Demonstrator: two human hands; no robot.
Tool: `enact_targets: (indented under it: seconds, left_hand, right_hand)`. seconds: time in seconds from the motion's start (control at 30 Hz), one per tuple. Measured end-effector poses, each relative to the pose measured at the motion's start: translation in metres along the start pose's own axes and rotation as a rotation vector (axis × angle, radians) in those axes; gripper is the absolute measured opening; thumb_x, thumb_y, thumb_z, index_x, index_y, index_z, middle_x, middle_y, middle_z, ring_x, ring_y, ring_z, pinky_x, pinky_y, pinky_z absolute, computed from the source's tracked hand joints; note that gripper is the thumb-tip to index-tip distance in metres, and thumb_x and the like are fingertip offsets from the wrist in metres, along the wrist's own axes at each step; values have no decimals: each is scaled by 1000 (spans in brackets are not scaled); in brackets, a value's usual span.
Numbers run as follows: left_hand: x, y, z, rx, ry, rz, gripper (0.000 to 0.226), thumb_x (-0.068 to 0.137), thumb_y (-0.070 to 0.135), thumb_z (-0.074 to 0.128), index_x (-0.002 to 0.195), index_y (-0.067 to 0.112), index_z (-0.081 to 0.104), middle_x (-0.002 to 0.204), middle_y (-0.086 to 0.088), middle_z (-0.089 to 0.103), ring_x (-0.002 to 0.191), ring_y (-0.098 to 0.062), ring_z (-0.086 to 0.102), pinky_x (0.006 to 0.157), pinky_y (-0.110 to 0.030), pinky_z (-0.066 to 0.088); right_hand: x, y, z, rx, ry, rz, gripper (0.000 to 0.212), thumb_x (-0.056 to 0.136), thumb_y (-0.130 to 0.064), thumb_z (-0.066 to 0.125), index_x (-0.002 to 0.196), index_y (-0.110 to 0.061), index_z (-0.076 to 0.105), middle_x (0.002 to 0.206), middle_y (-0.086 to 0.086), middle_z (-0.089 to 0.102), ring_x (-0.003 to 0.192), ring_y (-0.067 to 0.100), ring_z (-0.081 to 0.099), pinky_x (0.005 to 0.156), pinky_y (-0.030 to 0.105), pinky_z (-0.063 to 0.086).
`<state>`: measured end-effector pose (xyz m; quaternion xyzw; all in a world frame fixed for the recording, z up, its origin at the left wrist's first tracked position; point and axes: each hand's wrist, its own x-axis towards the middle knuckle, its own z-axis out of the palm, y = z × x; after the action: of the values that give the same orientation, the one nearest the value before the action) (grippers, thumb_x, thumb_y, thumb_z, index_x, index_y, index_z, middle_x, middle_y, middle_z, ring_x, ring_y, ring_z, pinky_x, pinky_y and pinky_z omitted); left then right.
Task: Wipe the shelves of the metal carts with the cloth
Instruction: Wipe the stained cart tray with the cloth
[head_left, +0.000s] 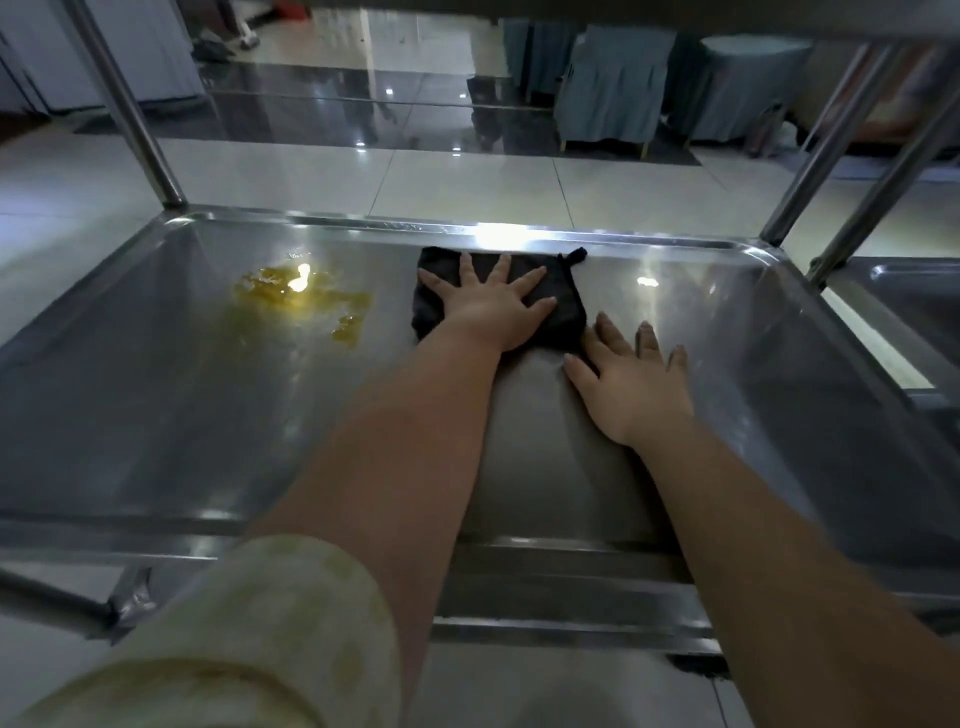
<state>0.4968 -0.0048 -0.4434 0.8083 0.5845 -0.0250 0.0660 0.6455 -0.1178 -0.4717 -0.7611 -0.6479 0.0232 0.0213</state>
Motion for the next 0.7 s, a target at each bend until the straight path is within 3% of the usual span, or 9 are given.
enact_targets:
  seconds: [0.2,0.47,0.6,0.7]
  left_hand:
    - [0,-13,3,-16,47,39,66,86,81,18,147,59,7,164,13,-1,149,-32,-10,101,-80,-10]
    - [-13,-135,-6,-30,9,-113,65,84,84,19,144,64,5,163,17,-5,150,-29,-10,105,-77,-6]
    - [-12,-107,-6,-23,11,-126,65,84,83,17,144,63,2,163,14,-8,148,-35,-13,101,-80,-9]
    - [-10,-54,-4,1,0,-25,66,86,82,16,146,60,2,163,13,-8,147,-38,-15,98,-82,-7]
  right_hand:
    - [4,5,-1,40,15,3,60,96,-64,14,152,-45,11,164,-14,4,150,30,1,114,61,-1]
    - [1,-2,-1,7,-7,13,61,93,-66,11,152,-49,5,164,-13,1,150,33,0,114,63,-3]
    - [0,-6,-1,-8,-17,21,61,93,-66,10,152,-48,3,164,-12,-1,150,34,-2,113,64,-4]
    - [0,-5,-1,-4,-35,24,62,93,-67,10,152,-49,1,164,-13,-2,150,34,-3,114,64,-4]
